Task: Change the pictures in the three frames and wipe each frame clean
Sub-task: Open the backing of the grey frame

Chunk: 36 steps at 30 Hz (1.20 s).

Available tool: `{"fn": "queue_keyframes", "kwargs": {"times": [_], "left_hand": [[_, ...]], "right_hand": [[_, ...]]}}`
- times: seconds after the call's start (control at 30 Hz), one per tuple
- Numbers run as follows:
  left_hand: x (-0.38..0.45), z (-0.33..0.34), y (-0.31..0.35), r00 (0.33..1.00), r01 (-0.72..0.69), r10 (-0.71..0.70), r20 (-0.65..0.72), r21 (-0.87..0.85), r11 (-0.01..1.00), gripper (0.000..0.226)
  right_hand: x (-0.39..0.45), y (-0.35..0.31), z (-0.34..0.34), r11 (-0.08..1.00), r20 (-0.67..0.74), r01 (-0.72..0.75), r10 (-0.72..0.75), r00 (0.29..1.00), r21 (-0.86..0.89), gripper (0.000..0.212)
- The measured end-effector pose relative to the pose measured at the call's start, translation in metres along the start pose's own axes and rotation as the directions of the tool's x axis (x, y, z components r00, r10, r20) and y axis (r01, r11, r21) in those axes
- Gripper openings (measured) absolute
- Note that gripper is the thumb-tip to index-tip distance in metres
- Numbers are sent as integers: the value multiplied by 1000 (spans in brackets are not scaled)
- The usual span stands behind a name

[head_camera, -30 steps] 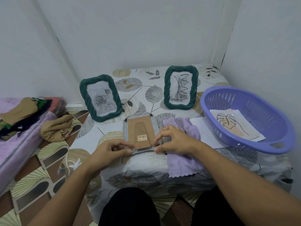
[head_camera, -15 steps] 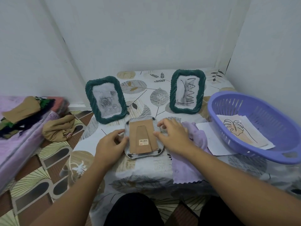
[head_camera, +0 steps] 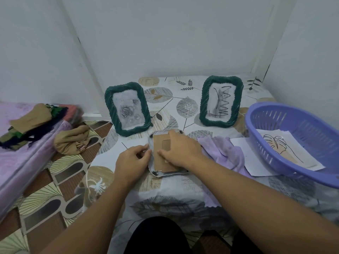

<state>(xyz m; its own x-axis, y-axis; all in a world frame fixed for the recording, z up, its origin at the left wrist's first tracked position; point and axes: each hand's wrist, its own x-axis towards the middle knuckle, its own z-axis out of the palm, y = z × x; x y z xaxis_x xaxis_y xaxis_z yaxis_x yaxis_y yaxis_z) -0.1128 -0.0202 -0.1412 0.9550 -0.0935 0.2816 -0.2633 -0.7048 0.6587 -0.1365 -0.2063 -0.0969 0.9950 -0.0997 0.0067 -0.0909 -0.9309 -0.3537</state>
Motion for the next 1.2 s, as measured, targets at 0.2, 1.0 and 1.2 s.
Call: {"fn": "queue_keyframes", "kwargs": {"times": [0.2, 1.0, 1.2], "left_hand": [[0, 0, 0, 1000, -1, 1, 0, -11, 1000, 27], [5, -14, 10, 990, 110, -83, 112, -260, 959, 16], [21, -15, 30, 968, 149, -96, 231, -221, 964, 26]], "right_hand": [[3, -7, -1, 996, 21, -86, 86, 996, 29, 61], [-8, 2, -10, 970, -70, -65, 83, 994, 236, 63], [-8, 0, -8, 969, -86, -58, 80, 993, 239, 69]]}}
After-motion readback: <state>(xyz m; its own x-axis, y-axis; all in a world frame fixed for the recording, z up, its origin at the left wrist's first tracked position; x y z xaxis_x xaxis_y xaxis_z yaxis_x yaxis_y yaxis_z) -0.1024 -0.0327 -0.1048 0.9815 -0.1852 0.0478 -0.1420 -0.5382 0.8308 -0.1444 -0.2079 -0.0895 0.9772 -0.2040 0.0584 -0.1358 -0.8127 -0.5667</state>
